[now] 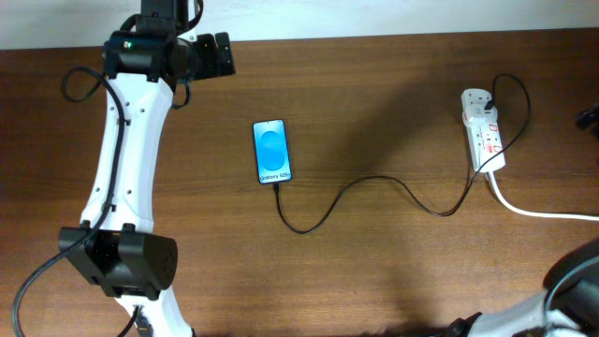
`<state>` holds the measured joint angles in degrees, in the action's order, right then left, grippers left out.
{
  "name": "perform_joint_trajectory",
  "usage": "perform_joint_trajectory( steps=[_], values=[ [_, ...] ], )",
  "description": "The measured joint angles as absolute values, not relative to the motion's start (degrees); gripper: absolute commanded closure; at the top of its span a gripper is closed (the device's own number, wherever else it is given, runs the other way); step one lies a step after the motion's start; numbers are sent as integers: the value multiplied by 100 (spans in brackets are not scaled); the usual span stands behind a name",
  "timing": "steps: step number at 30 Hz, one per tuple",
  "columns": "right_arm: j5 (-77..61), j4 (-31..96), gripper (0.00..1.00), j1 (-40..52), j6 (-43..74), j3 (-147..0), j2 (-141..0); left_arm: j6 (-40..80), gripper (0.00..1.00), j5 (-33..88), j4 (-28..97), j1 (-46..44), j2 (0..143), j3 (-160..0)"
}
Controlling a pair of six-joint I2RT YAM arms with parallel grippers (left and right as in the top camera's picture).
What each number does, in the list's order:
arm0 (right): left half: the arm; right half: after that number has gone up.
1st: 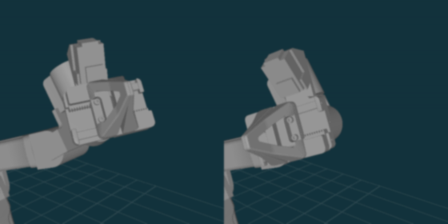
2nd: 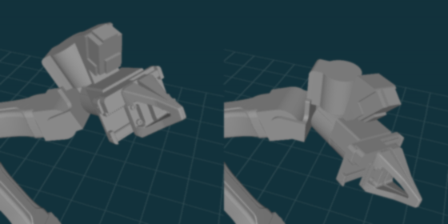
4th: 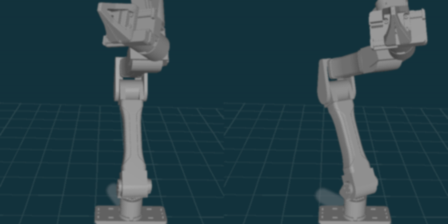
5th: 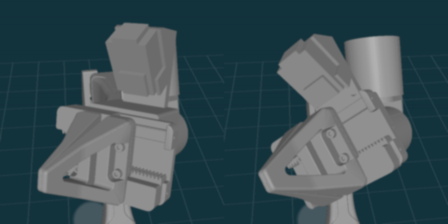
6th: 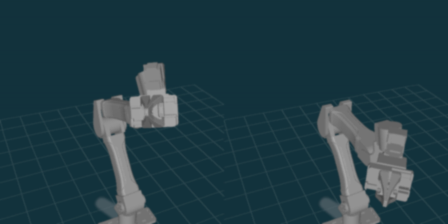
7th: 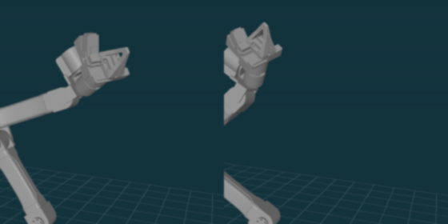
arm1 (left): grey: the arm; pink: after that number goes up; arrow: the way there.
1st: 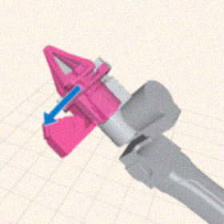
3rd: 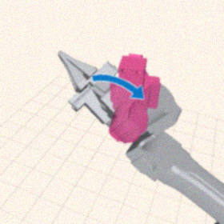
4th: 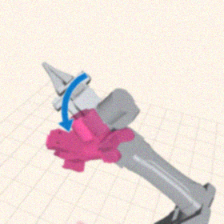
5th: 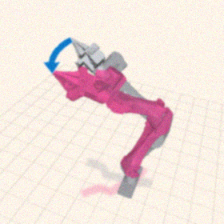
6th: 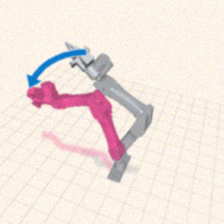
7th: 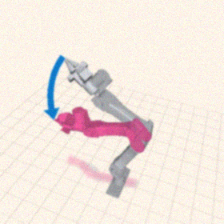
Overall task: Plug charger to phone and switch on socket
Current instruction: 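Move the right gripper over the white power strip's switch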
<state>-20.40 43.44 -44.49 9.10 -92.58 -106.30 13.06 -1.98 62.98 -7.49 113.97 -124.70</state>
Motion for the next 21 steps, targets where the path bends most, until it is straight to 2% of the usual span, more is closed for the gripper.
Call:
perform_joint_trajectory(
  steps=[4,9,21],
  values=[
    [-2469,3887,2,-4283,854,-9258,-11467,1306,1,-196,6300,-749,11397,-12470],
    [-2265,3824,1,-3734,862,-9258,-12053,1306,1,-196,6300,-749,11397,-12470],
    [-1664,3380,1,-3148,923,-9258,-12621,1306,1,-198,6300,-749,11397,-12470]
  ],
)
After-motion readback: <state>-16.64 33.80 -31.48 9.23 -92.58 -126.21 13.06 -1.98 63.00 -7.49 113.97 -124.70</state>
